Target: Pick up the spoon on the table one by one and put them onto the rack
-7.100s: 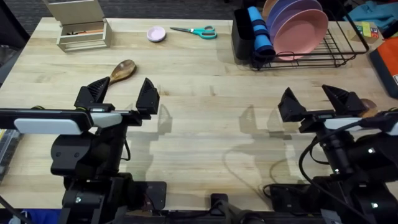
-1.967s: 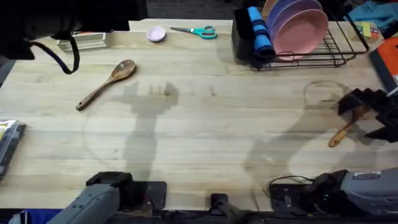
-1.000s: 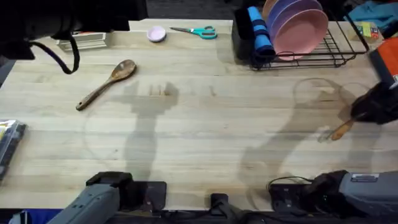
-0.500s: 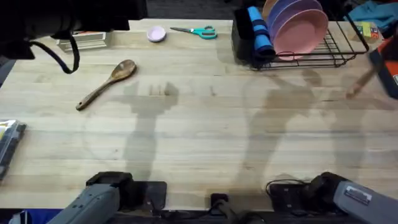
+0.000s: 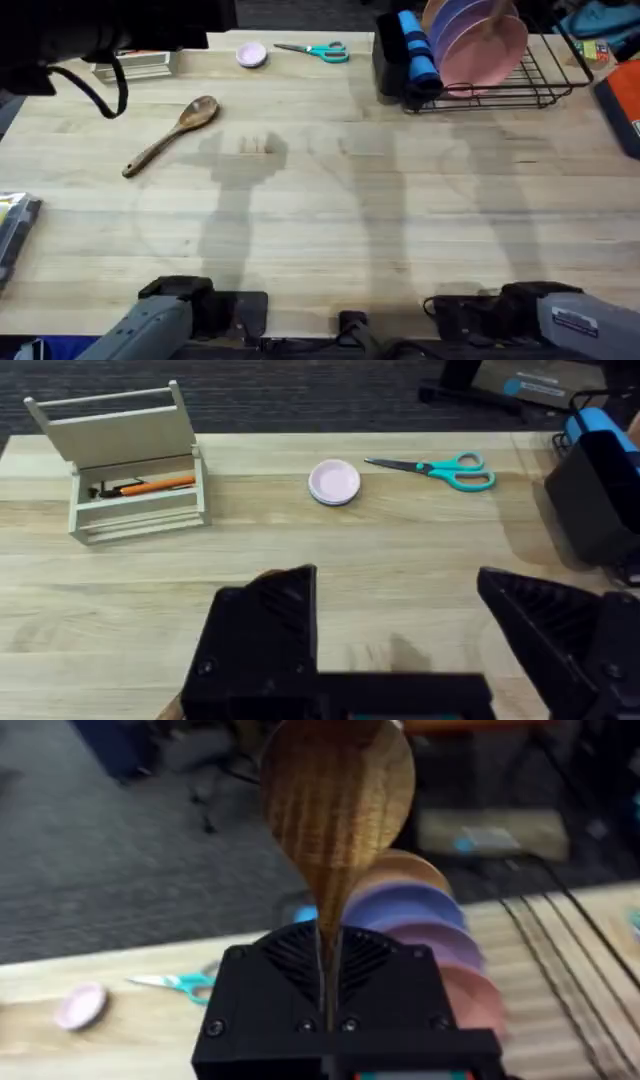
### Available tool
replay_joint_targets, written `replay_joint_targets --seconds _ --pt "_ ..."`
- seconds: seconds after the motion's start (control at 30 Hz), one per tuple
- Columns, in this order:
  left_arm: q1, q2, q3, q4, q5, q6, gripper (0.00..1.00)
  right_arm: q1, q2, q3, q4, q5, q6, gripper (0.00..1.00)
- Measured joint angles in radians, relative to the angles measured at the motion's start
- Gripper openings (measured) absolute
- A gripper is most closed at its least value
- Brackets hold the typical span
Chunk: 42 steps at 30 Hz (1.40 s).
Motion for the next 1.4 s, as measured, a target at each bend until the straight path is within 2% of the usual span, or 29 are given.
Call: replay_joint_targets --seconds 0.3,0.67,1.1,1.17,1.4 --pt "0.0 0.0 0.0 0.0 0.0 0.0 0.994 0.145 0.186 0.0 0.357 0.0 0.0 0.034" --pt "0.0 0.0 0.0 -0.001 0.0 0.0 0.994 0.211 0.415 0.0 0.719 0.0 -0.001 0.035" --pt "0.0 0.0 0.0 -0.001 0.0 0.0 0.993 0.212 0.518 0.0 0.739 0.0 -0.094 0.035" --pt "0.0 0.0 0.0 -0.001 0.0 0.0 0.994 0.212 0.614 0.0 0.695 0.0 -0.155 0.035" --pt "0.0 0.0 0.0 -0.001 0.0 0.0 0.993 0.212 0.642 0.0 0.572 0.001 -0.158 0.035"
